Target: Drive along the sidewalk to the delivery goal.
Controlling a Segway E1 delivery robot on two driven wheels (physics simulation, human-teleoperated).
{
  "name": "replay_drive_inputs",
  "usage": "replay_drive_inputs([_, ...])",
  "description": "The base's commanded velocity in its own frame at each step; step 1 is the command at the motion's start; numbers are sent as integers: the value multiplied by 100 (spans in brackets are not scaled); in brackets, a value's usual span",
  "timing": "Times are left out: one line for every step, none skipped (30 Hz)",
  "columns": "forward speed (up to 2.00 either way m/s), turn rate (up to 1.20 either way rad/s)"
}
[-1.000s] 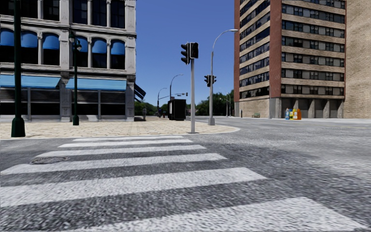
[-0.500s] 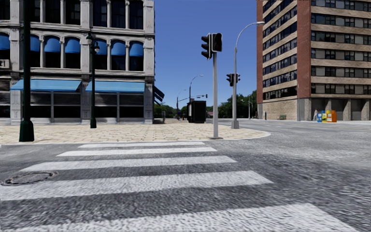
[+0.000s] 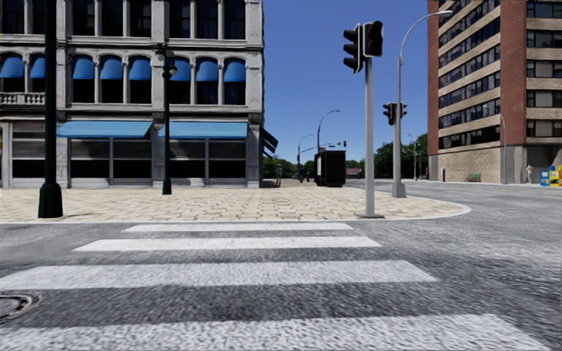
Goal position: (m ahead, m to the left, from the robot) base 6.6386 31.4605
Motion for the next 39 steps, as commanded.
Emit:
replay_drive_inputs([194, 36])
replay_drive_inputs([194, 36])
replay_drive_inputs([194, 36])
replay_drive_inputs([194, 36])
replay_drive_inputs([194, 36])
replay_drive_inputs([194, 36])
replay_drive_inputs([194, 36])
replay_drive_inputs([194, 36])
replay_drive_inputs([194, 36])
replay_drive_inputs([194, 36])
replay_drive_inputs([194, 36])
replay_drive_inputs([194, 36])
replay_drive_inputs([194, 36])
replay_drive_inputs([194, 36])
replay_drive_inputs([194, 36])
replay_drive_inputs([194, 36])
replay_drive_inputs([194, 36])
replay_drive_inputs([194, 36])
replay_drive_inputs([194, 36])
replay_drive_inputs([194, 36])
replay_drive_inputs([194, 36])
replay_drive_inputs([194, 36])
replay_drive_inputs([194, 36])
replay_drive_inputs([194, 36])
replay_drive_inputs([194, 36])
replay_drive_inputs([194, 36])
replay_drive_inputs([194, 36])
replay_drive_inputs([194, 36])
replay_drive_inputs([194, 36])
replay_drive_inputs([194, 36])
replay_drive_inputs([194, 36])
replay_drive_inputs([194, 33])
replay_drive_inputs([194, 33])
replay_drive_inputs([194, 23])
replay_drive_inputs([194, 16])
replay_drive_inputs([194, 16])
replay_drive_inputs([194, 14])
replay_drive_inputs([194, 14])
replay_drive_inputs([194, 15])
